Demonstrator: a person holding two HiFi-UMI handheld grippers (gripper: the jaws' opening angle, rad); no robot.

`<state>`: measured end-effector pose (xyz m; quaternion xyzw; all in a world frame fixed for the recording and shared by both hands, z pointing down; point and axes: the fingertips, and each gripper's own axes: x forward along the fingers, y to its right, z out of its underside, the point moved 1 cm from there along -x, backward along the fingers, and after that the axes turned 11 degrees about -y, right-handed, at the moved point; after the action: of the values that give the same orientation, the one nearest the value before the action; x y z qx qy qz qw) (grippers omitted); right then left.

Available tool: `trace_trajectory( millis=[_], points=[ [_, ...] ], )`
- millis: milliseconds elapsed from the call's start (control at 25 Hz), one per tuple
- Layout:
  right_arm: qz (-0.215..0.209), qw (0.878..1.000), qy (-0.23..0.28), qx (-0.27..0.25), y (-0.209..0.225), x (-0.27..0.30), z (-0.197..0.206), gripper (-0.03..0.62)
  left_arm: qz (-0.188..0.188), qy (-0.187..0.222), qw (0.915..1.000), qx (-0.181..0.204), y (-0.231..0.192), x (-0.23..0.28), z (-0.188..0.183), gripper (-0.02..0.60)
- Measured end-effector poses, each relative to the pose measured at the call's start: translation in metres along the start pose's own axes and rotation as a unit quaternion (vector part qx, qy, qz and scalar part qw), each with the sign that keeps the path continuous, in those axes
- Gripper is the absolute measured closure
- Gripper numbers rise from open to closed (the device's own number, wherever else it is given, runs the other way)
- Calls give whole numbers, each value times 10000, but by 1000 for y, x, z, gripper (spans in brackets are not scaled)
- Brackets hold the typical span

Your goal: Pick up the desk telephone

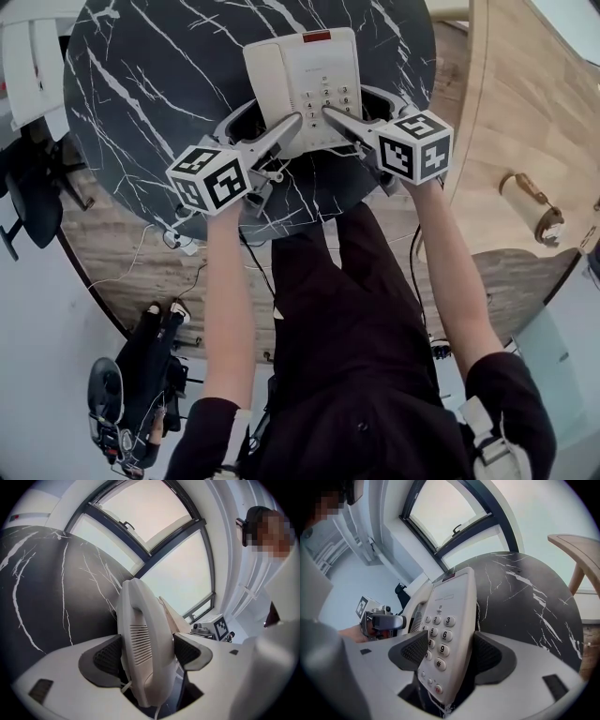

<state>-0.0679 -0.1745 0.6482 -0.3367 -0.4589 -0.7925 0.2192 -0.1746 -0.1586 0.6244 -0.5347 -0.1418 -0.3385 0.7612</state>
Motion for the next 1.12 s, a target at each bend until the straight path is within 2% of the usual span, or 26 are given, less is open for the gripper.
trace_trajectory(
  millis=[400, 720, 960, 1120],
  points=[
    [38, 9996, -223, 185, -3, -3, 7, 287, -185, -131, 9997, -126, 7, -3, 6, 230],
    [-72, 9965, -484, 680, -4, -15, 21, 287, -184, -276, 9990, -289, 21, -4, 10, 238],
    [-257, 9947, -554, 823, -13, -32, 18, 292, -148, -141, 9973, -707, 33, -14, 8, 242],
    [-338, 9954, -544, 713, -22, -45, 12, 298, -154, -84, 9966, -808, 47, -24, 3, 244]
  ],
)
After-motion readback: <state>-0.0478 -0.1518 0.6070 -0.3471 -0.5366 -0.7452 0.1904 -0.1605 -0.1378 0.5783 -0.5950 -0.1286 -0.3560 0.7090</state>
